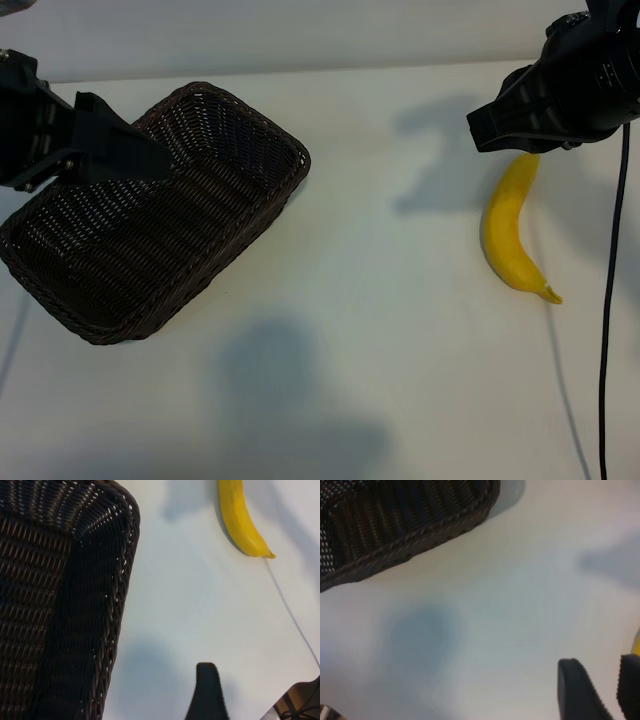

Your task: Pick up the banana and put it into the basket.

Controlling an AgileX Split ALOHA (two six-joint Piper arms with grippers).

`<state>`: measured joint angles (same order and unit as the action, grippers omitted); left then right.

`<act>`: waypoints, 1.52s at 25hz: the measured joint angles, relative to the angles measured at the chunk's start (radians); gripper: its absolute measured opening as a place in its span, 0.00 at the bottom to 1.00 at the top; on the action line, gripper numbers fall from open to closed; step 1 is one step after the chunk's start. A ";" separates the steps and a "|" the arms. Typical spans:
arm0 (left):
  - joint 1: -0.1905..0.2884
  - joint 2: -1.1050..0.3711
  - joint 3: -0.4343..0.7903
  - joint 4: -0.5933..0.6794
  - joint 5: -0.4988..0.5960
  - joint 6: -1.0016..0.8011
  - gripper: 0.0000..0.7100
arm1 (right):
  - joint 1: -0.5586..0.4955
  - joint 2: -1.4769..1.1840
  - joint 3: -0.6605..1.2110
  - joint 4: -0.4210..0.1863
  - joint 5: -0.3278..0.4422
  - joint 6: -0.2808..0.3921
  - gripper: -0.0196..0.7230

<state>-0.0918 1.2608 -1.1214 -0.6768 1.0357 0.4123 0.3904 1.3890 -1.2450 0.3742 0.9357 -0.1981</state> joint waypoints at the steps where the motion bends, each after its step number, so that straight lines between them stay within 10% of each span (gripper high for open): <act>1: 0.000 0.000 0.000 0.000 0.000 0.000 0.80 | 0.000 0.000 0.000 0.001 0.000 0.000 0.36; 38: 0.000 -0.184 0.000 0.114 0.086 -0.211 0.80 | 0.000 0.000 0.000 0.000 -0.007 0.000 0.36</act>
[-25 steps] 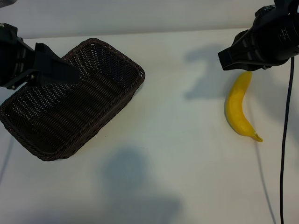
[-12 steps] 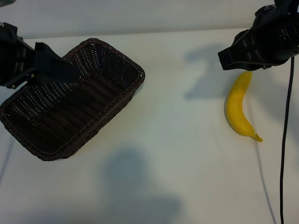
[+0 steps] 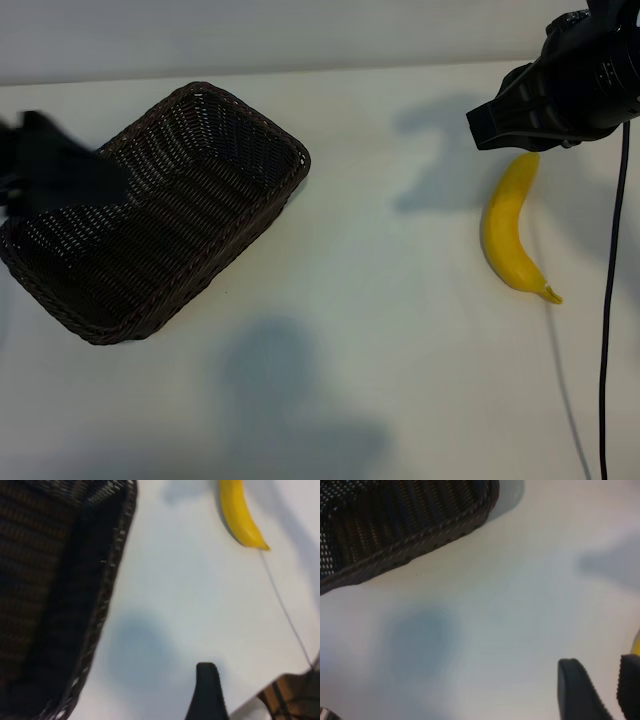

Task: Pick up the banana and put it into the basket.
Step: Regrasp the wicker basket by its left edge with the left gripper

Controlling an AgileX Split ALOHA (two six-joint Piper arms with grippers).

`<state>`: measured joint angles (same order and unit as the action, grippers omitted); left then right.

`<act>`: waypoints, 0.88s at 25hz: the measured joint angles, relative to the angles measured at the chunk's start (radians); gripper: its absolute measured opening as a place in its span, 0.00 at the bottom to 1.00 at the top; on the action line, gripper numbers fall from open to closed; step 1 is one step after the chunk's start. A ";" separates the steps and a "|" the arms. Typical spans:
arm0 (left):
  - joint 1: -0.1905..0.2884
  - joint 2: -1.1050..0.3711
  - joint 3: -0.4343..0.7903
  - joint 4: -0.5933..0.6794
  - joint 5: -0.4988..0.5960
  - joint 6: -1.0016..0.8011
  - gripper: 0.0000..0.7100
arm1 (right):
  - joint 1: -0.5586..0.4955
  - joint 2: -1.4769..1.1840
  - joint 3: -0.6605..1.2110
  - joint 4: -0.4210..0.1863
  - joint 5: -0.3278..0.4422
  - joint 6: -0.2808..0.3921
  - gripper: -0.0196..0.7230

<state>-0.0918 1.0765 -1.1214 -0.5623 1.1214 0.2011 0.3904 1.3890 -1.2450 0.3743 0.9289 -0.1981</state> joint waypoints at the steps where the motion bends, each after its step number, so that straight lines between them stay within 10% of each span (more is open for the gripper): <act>1: 0.000 -0.034 0.000 0.038 0.006 -0.044 0.80 | 0.000 0.000 0.000 0.000 0.000 0.000 0.36; 10: 0.000 -0.344 0.168 0.470 0.050 -0.420 0.80 | 0.000 0.000 0.000 0.000 0.000 0.000 0.36; 22: 0.000 -0.277 0.397 0.683 -0.057 -0.745 0.72 | 0.000 0.000 0.000 0.000 0.000 0.000 0.36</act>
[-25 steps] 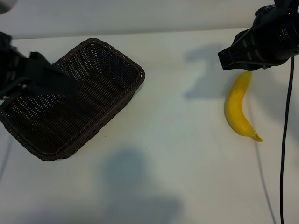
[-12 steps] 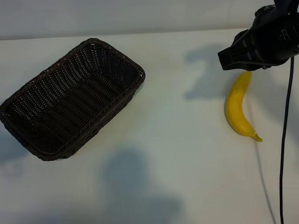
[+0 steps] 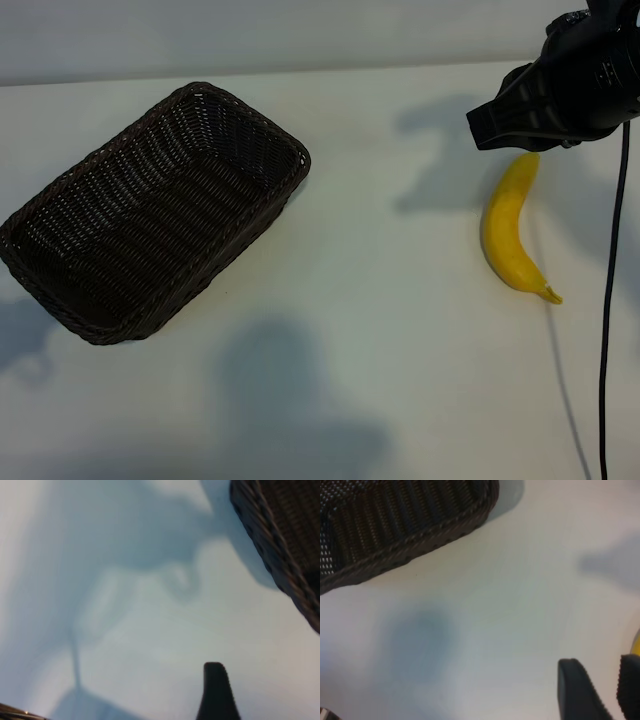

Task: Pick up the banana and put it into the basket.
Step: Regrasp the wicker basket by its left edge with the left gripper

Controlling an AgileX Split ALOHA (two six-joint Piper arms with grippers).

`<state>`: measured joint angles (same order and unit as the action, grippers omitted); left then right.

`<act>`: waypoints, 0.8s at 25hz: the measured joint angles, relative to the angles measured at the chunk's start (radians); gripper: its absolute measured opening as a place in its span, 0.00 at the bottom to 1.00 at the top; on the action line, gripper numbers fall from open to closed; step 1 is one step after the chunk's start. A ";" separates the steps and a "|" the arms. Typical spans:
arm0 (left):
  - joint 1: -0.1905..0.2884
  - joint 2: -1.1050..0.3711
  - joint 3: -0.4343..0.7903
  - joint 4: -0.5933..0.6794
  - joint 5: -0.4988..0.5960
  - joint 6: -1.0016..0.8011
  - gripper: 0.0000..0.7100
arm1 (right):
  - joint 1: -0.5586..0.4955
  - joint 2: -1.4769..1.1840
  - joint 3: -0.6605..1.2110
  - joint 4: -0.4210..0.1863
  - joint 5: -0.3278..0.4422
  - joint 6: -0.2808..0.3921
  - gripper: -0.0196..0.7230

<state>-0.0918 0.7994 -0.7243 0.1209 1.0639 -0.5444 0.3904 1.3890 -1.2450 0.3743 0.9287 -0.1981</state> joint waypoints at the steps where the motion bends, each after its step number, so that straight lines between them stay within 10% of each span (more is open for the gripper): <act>1: 0.001 0.040 0.000 0.007 -0.015 -0.017 0.71 | 0.000 0.000 0.000 -0.001 0.000 0.000 0.36; 13: 0.236 0.280 0.000 -0.146 -0.194 0.161 0.67 | 0.000 0.000 0.000 -0.001 -0.002 -0.001 0.36; 20: 0.273 0.414 0.000 -0.232 -0.292 0.277 0.67 | 0.000 0.000 0.000 -0.001 -0.003 -0.002 0.36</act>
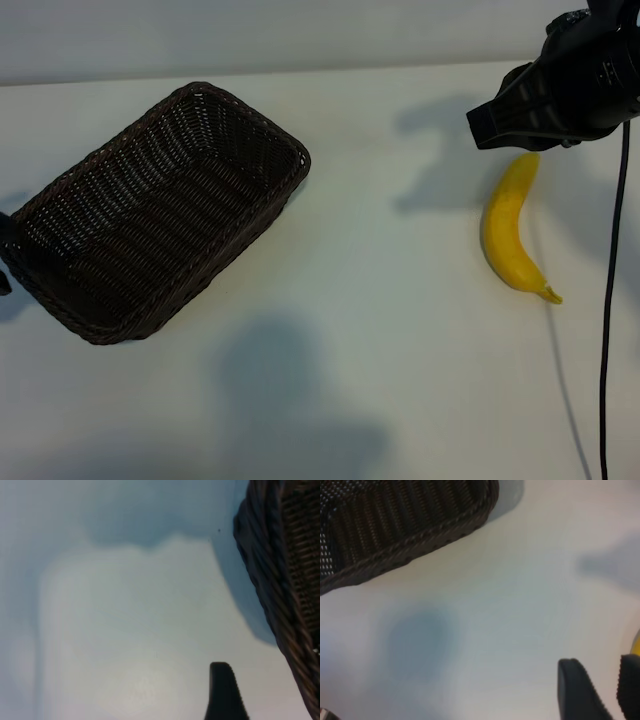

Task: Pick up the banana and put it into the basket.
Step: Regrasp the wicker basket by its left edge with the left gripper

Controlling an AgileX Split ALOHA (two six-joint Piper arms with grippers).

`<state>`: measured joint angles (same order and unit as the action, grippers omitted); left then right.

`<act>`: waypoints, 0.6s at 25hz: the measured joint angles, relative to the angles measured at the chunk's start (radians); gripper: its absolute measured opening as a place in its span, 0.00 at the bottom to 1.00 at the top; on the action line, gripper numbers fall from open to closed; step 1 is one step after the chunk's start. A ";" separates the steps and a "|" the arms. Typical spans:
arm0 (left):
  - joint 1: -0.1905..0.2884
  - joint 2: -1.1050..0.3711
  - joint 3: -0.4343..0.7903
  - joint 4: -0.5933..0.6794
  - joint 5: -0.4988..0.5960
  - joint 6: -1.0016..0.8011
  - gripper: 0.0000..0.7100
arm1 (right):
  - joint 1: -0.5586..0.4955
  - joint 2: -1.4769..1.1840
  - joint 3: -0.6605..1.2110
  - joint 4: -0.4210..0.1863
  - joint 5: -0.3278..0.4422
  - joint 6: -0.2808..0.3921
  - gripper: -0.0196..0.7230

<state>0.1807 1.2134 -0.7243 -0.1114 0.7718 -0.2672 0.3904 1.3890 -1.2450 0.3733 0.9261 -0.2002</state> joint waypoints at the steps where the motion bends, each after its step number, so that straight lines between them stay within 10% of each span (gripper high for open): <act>1: 0.000 0.021 0.000 -0.001 -0.011 0.001 0.67 | 0.000 0.000 0.000 0.000 0.000 -0.001 0.36; 15: 0.000 0.162 0.000 -0.127 -0.154 -0.002 0.67 | 0.000 0.000 0.000 0.000 -0.007 -0.004 0.36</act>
<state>0.1807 1.3757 -0.7243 -0.2382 0.6175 -0.2690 0.3904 1.3890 -1.2450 0.3733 0.9191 -0.2040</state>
